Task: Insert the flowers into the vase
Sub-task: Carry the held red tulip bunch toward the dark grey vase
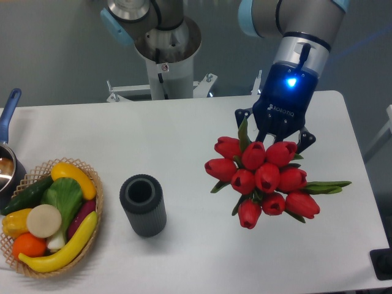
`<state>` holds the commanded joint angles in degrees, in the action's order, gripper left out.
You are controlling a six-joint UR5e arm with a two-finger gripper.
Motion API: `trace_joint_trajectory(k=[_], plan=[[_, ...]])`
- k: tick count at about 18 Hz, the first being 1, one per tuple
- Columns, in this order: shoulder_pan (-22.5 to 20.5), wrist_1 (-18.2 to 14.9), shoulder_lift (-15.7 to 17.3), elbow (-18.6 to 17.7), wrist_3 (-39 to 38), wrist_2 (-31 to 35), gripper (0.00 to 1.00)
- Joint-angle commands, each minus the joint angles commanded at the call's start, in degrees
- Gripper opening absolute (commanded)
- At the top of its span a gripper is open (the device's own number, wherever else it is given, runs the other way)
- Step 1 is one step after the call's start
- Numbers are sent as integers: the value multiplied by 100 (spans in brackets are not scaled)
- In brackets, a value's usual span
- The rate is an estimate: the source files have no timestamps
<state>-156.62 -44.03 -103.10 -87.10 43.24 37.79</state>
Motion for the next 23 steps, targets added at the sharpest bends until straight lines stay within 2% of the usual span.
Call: trace_joint_trajectory(k=[8, 15, 20, 23], plan=[[53, 9, -44, 35, 0, 18, 16], [263, 18, -140, 88, 9, -17, 16], [386, 140, -386, 88, 53, -640, 16], [378, 229, -422, 27, 227, -1150, 16]])
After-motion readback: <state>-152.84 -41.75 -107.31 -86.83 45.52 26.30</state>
